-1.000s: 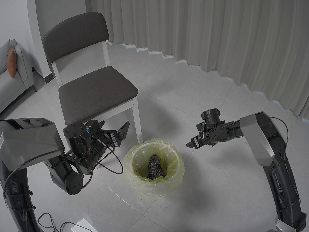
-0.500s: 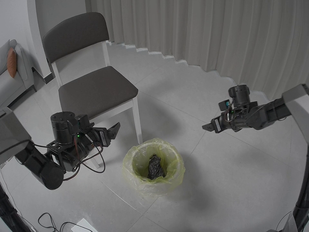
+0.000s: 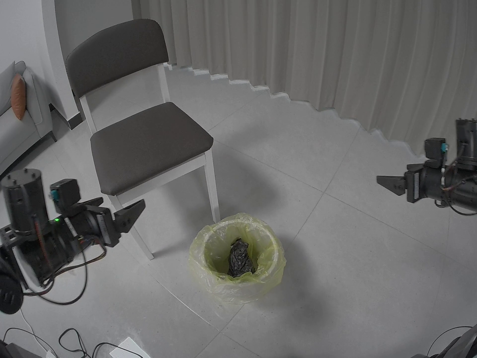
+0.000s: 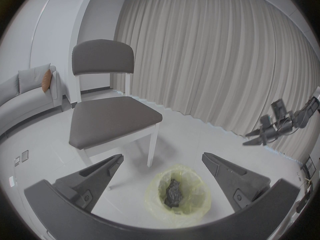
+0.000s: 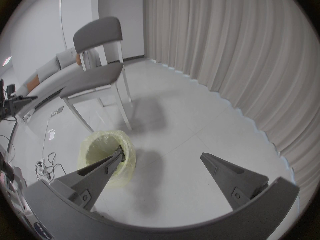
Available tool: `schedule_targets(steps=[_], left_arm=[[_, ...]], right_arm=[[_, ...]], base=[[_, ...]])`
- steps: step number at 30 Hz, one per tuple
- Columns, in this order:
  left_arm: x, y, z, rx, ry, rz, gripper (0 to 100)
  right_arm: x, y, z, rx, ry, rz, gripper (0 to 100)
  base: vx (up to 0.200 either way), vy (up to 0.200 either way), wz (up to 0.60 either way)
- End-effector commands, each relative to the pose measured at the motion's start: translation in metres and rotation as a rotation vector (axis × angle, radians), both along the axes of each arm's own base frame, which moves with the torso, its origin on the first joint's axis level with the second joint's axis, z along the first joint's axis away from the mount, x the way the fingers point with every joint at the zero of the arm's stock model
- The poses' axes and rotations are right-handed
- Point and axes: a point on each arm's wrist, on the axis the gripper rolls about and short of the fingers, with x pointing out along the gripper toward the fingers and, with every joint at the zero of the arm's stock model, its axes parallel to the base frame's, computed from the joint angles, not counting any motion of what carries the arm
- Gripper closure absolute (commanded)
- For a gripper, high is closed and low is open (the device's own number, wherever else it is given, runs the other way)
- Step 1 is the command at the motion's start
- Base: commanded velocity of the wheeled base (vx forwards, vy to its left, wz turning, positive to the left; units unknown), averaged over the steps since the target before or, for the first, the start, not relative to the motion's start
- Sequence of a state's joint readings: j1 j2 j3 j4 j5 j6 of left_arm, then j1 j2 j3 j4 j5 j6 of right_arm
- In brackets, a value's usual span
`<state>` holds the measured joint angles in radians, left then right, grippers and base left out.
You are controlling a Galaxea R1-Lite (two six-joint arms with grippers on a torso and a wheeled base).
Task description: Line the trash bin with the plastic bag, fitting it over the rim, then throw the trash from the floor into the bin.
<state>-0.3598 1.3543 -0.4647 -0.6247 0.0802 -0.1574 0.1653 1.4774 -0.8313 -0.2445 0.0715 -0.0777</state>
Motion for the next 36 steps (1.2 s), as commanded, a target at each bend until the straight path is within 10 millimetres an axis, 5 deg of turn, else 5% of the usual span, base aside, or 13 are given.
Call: schedule_targets(steps=[1,6,7,11,16,25,30,36], left_arm=[[-0.101,0.040,0.027,-0.054,-0.129,0.012,0],[-0.137,0.055,0.017,-0.071,-0.165,0.030,0],[-0.155,0.061,0.009,-0.080,-0.193,0.053,0],[-0.189,0.068,-0.006,-0.099,-0.262,0.087,0],[-0.231,0.068,-0.024,-0.120,-0.317,0.068,0],[-0.248,0.066,-0.039,-0.105,-0.366,0.085,0],[-0.244,0.067,-0.044,-0.095,-0.347,0.154,0],[-0.225,0.069,-0.077,-0.012,-0.300,0.229,0]], right_arm=[[-0.136,-0.030,0.011,0.095,-0.222,-0.047,0],[-0.182,-0.035,-0.002,0.145,-0.264,-0.072,0],[-0.209,-0.038,-0.012,0.155,-0.286,-0.080,0],[-0.257,-0.041,-0.034,0.189,-0.296,-0.105,0],[-0.292,-0.042,-0.057,0.232,-0.340,-0.105,0],[-0.299,-0.041,-0.090,0.251,-0.373,-0.194,0],[-0.293,-0.042,-0.098,0.247,-0.375,-0.252,0],[-0.276,-0.042,-0.122,0.161,-0.424,-0.244,0]], base=[[0.000,0.000,0.00],[0.000,0.000,0.00],[0.000,0.000,0.00],[0.000,0.000,0.00],[0.000,0.000,0.00],[0.000,0.000,0.00],[0.000,0.000,0.00],[0.000,0.000,0.00]])
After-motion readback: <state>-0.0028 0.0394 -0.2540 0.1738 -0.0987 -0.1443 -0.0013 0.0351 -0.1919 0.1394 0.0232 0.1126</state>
